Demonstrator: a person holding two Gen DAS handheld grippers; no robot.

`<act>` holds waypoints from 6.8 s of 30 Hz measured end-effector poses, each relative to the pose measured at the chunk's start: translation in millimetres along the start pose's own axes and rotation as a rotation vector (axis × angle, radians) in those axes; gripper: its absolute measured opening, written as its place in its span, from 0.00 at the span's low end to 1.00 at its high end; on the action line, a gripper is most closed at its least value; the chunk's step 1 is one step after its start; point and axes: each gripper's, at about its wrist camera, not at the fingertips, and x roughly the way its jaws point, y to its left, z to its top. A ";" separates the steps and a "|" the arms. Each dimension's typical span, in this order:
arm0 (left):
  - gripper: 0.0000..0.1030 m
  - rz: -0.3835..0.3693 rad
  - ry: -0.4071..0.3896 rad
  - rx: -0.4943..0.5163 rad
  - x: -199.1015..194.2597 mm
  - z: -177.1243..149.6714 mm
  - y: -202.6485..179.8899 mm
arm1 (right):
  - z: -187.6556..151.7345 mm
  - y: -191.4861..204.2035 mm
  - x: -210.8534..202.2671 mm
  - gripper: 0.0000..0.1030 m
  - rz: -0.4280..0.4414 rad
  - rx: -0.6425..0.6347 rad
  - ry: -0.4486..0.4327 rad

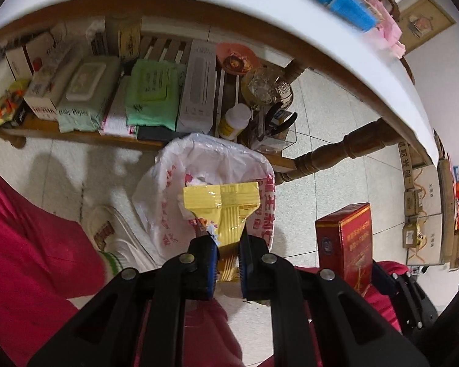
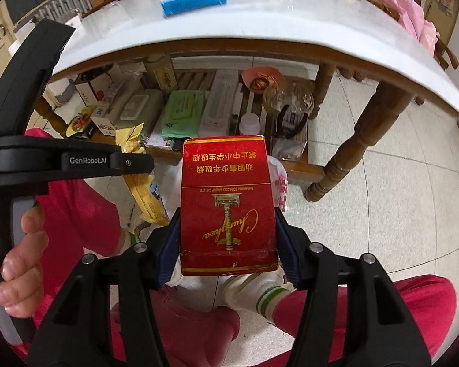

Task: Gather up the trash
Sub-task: 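Carry the wrapper and red box down over the white-and-red plastic bag, then open the right gripper over the bag while the left gripper releases the wrapper, then raise both tools back up over the table, then grasp the clear plastic tray with the left gripper while the right gripper grasps the black-and-orange box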

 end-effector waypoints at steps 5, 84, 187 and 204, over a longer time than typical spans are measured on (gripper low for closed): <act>0.11 0.010 0.036 -0.042 27.2 4.4 8.7 | -2.2 -7.3 28.3 0.54 0.008 0.042 0.043; 0.78 0.374 0.039 0.094 36.8 17.0 16.2 | 4.7 -22.2 80.9 0.81 0.118 0.107 0.121; 0.38 0.167 0.191 0.668 -91.1 173.5 -12.1 | 271.5 46.4 16.1 0.51 0.203 -0.556 0.111; 0.38 0.172 0.071 0.549 -128.2 190.3 -6.0 | 276.6 19.0 -29.4 0.51 0.114 -0.439 -0.021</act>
